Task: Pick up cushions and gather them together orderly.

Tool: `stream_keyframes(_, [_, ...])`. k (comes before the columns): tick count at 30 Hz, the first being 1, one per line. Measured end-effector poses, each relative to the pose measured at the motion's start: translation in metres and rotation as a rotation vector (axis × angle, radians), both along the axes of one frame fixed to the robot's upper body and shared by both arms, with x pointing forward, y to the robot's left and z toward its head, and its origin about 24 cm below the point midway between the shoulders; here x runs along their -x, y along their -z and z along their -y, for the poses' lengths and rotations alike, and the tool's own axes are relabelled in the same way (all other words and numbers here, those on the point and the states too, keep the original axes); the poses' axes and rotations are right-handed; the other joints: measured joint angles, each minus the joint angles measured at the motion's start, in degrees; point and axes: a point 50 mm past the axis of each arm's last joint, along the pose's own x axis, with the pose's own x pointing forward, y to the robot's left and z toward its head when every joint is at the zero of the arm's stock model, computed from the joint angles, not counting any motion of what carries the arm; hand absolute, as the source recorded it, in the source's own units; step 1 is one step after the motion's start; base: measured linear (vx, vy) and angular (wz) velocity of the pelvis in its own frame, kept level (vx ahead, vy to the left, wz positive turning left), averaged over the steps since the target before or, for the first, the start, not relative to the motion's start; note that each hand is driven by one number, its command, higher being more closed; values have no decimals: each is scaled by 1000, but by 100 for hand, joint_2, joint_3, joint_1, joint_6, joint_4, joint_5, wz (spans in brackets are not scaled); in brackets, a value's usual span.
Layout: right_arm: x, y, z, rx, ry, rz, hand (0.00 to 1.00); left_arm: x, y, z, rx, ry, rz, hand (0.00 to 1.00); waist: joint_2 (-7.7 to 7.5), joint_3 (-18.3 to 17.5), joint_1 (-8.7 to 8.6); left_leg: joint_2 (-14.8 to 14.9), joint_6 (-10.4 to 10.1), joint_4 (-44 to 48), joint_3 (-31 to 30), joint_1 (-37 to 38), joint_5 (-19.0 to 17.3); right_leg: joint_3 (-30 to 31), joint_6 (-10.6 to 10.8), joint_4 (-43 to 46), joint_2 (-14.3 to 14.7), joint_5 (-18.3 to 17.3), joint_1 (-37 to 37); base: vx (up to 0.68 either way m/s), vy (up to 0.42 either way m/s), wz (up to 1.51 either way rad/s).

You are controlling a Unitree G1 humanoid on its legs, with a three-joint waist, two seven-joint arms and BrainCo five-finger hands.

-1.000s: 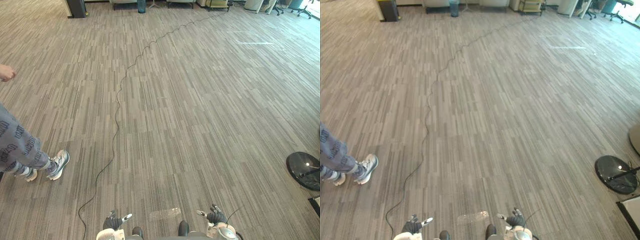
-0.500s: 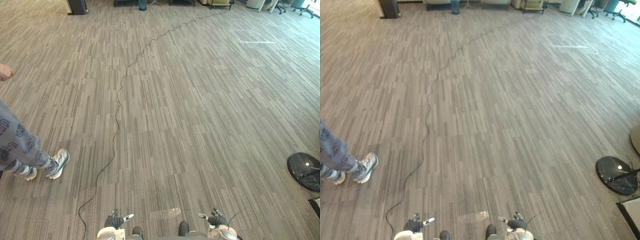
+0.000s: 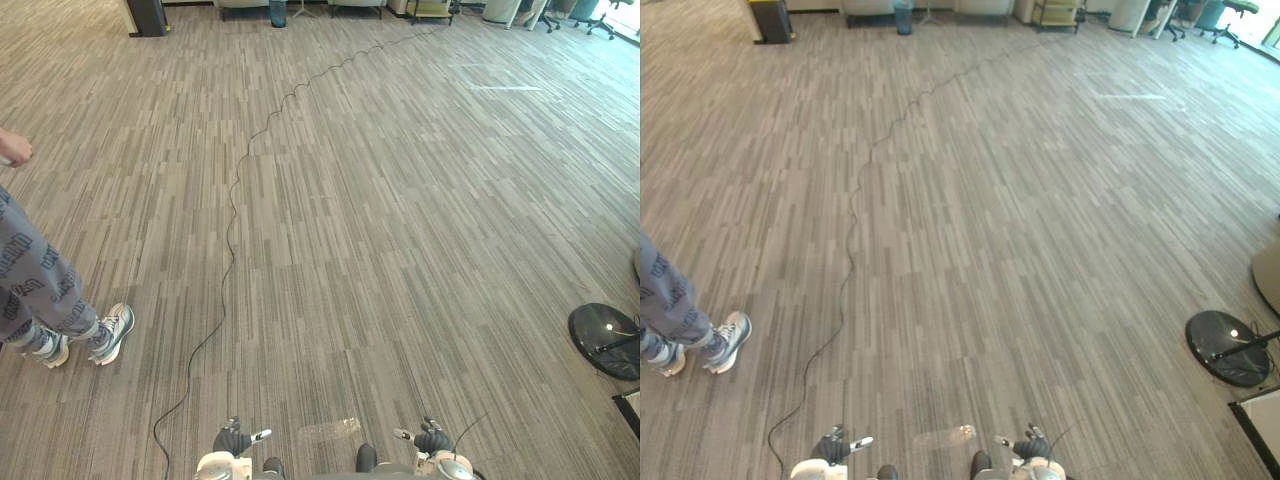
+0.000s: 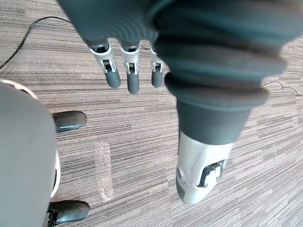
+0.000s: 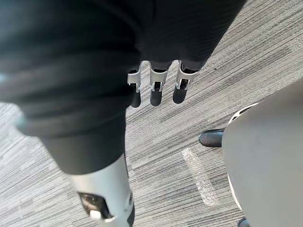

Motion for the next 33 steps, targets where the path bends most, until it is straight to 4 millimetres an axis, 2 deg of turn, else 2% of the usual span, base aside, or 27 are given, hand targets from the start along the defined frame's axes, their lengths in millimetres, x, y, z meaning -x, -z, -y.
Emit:
stream_keyframes(3, [0, 0, 1, 2, -1, 1, 0, -1, 0, 0, 2, -2, 4, 0, 15, 29, -2, 40, -63, 49, 48, -34, -135, 7, -58, 57, 43, -112, -57, 60, -19, -6])
stream_keyframes(5, [-3, -1, 3, 6, -9, 10, 0, -8, -3, -1, 0, -5, 23, 0, 4, 155, 34, 211, -71, 900, 138, -413, -582, 29, -100, 592, 25, -462, -278, 47, -29, -13])
stream_keyframes(6, [-4, -2, 5, 11, -12, 18, 0, -10, -4, -1, 7, -22, 38, 0, 61, 203, 43, 408, -90, 1663, 143, -696, -977, 26, -84, 931, 47, -730, -380, 96, -46, -8])
stream_keyframes(7, [-5, -3, 8, 17, -12, 23, 0, -11, -4, -2, 10, -33, 41, 0, 110, 234, 47, 524, -115, 2069, 169, -805, -1167, 10, -79, 1065, 78, -883, -386, 127, -39, 2])
stream_keyframes(8, [-5, -3, 8, 18, -9, 25, 0, -11, -4, -2, 13, -40, 44, 0, 113, 239, 25, 589, -120, 2369, 211, -873, -1213, -30, -77, 1160, 72, -995, -377, 176, -36, 25])
stream_keyframes(9, [-5, -3, 7, 15, -10, 26, 0, -14, -6, -4, 16, -50, 58, 0, 75, 258, 18, 711, -123, 3046, 305, -1134, -1205, -49, -97, 1221, 44, -1113, -335, 255, -61, 38])
stream_keyframes(10, [-5, -3, 8, 17, -8, 26, 0, -18, -9, -7, 22, -88, 85, 0, 93, 360, 45, 963, -145, 4319, 361, -1624, -1087, -59, -205, 1205, 46, -1193, -57, 222, -59, 31])
stream_keyframes(11, [-6, -3, 7, 17, -9, 28, 0, -19, -9, -7, 22, -93, 89, 0, 84, 391, 57, 985, -156, 4469, 363, -1698, -1091, -60, -211, 1198, 36, -1215, -12, 296, -31, 19])
stream_keyframes(12, [-9, -4, 7, 18, -14, 33, 0, -21, -10, -8, 26, -110, 104, 0, 45, 434, 118, 947, -160, 4553, 364, -1901, -1399, -69, -207, 1177, -81, -1310, 149, 262, 43, 4])
stream_keyframes(13, [-11, -5, 9, 23, -14, 33, 0, -22, -11, -7, 34, -117, 111, 0, 41, 444, 114, 798, -34, 4204, 485, -2096, -1502, -71, -130, 1121, -243, -1386, 265, 262, 43, 2])
stream_keyframes(14, [-11, -5, 9, 24, -14, 33, 0, -22, -11, -6, 35, -118, 113, 0, 42, 445, 112, 734, -11, 4061, 495, -2158, -1484, -72, -116, 1092, -294, -1395, 298, 293, 123, -15])
stream_keyframes(15, [-14, -6, 9, 24, -18, 40, 0, -25, -12, -6, 36, -114, 124, 0, 27, 457, 128, 470, 31, 3361, 482, -2368, -1246, -72, -51, 984, -482, -1423, 372, 260, 130, -21])
stream_keyframes(16, [-15, -6, 9, 23, -19, 40, 0, -27, -13, -5, 38, -113, 130, 0, 31, 460, 132, 341, 8, 2830, 467, -2490, -979, -71, 28, 889, -564, -1447, 424, 408, 227, -35])
stream_keyframes(17, [-15, -6, 8, 23, -20, 38, 0, -28, -14, -4, 43, -115, 136, 0, 75, 479, 156, 243, 25, 2086, 437, -2547, -356, -28, 129, 740, -579, -1463, 530, 379, 244, -38])
stream_keyframes(18, [-14, -5, 9, 23, -20, 33, 0, -29, -14, -4, 41, -115, 141, 0, 45, 485, 204, 236, 82, 2071, 420, -2508, -12, 30, 183, 676, -605, -1493, 587, 503, 268, -39])
stream_keyframes(19, [-12, -3, 0, 3, -24, 21, 0, -34, -16, -7, 32, -109, 152, 0, -87, 469, 224, 94, 295, 2203, 474, -2537, -157, 98, 134, 607, -733, -1481, 666, 543, 231, -20])
stream_keyframes(20, [-14, -3, -6, -13, -32, 27, 0, -41, -20, -10, 24, -102, 169, 0, -201, 476, 194, 90, 345, 2565, 467, -2728, -450, 104, 53, 739, -783, -1338, 557, 472, 165, -8])
stream_keyframes(23, [-13, -2, -6, -15, -21, 22, 0, -41, -20, -16, 13, -121, 169, 0, -328, 459, 239, 85, 552, 3089, 611, -2682, -992, 358, 134, 1502, -958, -1280, 305, 468, 195, -11])
stream_keyframes(24, [-14, -3, -6, -14, -24, 26, 0, -38, -18, -16, 15, -119, 154, 0, -314, 467, 252, 77, 570, 3072, 696, -2400, -1205, 549, 346, 2598, -1053, -1123, -74, 623, 263, -30])
stream_keyframes(25, [-14, -3, -7, -19, -27, 26, 0, -36, -17, -15, 15, -116, 146, 0, -312, 470, 250, 57, 577, 3000, 727, -2212, -1280, 641, 458, 3198, -1105, -959, -289, 488, 209, -28])
stream_keyframes(26, [-16, -4, -5, -12, -28, 37, 0, -34, -16, -14, 13, -99, 131, 0, -289, 489, 208, 11, 600, 2831, 730, -1860, -1390, 816, 590, 4272, -1128, -716, -700, 466, 108, -7])
stream_keyframes(27, [-18, -5, -2, 0, -40, 46, 0, -32, -14, -10, 14, -71, 115, 0, -228, 536, 144, -24, 583, 2572, 717, -1339, -1510, 818, 464, 5683, -1090, -917, -1179, 467, 72, -3])
stream_keyframes(29, [-23, -9, 2, 17, -58, 70, 0, -29, -12, -5, 20, -43, 102, 0, -132, 609, 96, -30, 557, 2106, 738, -608, -1544, 446, 91, 6516, -1029, -1272, -1615, 524, 54, -14])
stream_keyframes(30, [-32, -14, 5, 38, -82, 113, 0, -30, -12, 0, 30, -32, 102, 0, 11, 699, 73, 26, 544, 1744, 778, -68, -1536, -23, -210, 6500, -909, -1602, -1953, 485, 39, -20])
stream_keyframes(31, [-36, -16, 6, 43, -85, 128, 0, -31, -12, 1, 33, -32, 103, 0, 46, 724, 45, 62, 536, 1656, 810, 85, -1531, -206, -305, 6342, -851, -1728, -2106, 490, -10, -16])
stream_keyframes(33, [-46, -21, 8, 52, -95, 162, 0, -34, -12, 5, 44, -36, 110, 0, 112, 795, -9, 192, 536, 1597, 913, 407, -1531, -733, -451, 5376, -638, -1904, -2628, 449, -81, -5])
